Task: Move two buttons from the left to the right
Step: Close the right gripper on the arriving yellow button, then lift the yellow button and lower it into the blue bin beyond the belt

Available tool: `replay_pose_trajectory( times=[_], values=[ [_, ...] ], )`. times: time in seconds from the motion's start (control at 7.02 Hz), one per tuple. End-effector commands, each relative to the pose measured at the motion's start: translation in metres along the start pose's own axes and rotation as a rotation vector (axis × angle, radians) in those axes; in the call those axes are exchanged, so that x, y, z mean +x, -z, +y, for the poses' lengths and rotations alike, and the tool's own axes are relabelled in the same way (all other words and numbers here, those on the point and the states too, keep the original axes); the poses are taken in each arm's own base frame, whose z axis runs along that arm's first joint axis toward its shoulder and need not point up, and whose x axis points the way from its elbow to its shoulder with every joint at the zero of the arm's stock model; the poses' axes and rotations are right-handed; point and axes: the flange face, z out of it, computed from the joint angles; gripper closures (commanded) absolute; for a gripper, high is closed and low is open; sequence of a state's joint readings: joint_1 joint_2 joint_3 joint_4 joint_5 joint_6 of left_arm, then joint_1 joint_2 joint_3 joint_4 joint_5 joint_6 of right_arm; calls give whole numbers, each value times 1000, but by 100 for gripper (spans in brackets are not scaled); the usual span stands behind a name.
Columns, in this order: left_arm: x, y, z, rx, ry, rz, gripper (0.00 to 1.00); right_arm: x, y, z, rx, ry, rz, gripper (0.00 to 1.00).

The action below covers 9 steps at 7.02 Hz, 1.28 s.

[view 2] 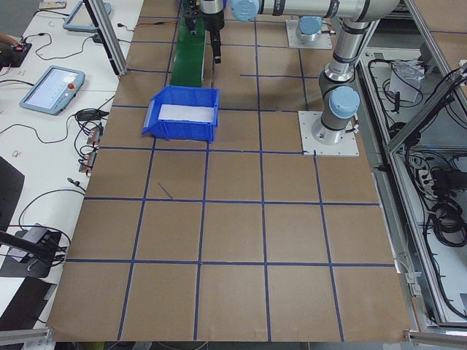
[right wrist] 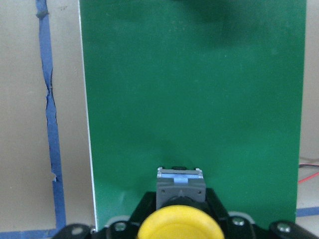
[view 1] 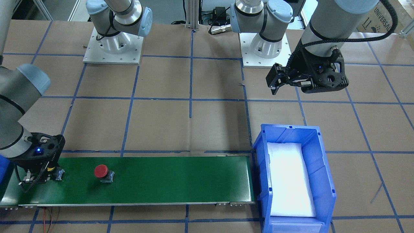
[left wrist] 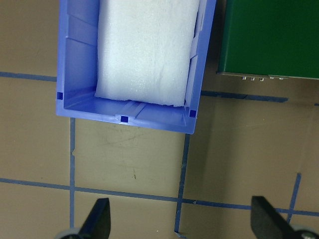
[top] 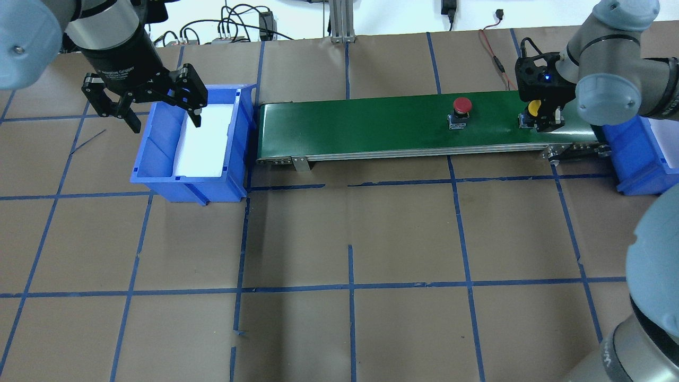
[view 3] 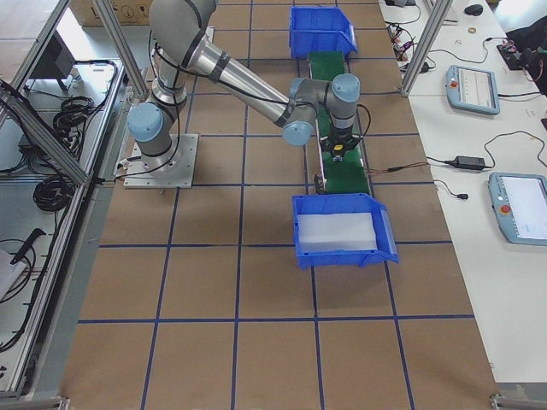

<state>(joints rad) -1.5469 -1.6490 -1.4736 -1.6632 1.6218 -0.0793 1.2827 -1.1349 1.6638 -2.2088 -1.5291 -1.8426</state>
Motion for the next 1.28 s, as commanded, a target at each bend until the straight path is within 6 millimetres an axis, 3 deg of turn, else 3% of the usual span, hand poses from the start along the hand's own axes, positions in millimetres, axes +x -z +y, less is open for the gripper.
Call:
replay_pose_trajectory(
  times=[0.0, 0.14, 0.28, 0.43, 0.57, 0.71, 0.85, 1.0, 1.14],
  values=[
    [0, 0, 0, -2, -2, -1, 0, 20, 44, 13, -32, 56, 78, 96],
    [-1, 0, 0, -2, -4, -3, 0, 34, 77, 50, -61, 91, 122, 96],
    [0, 0, 0, -2, -4, -1, 0, 32, 95, 105, -66, 49, 141, 96],
    [0, 0, 0, 0, -4, -1, 0, 33, 121, 157, -68, 122, 203, 96],
    [0, 0, 0, -2, -4, -1, 0, 16, 118, 218, -48, 116, 184, 96],
    [0, 0, 0, 0, -4, -1, 0, 4, 98, 252, -20, 98, 170, 96],
    [0, 0, 0, 0, -4, -1, 0, -3, 60, 280, 9, 64, 127, 95],
    [0, 0, 0, -2, -4, -1, 0, -12, 34, 301, 27, 51, 98, 94],
    [0, 0, 0, 0, -4, 0, 0, -16, 27, 307, 19, 35, 76, 93]
  ],
)
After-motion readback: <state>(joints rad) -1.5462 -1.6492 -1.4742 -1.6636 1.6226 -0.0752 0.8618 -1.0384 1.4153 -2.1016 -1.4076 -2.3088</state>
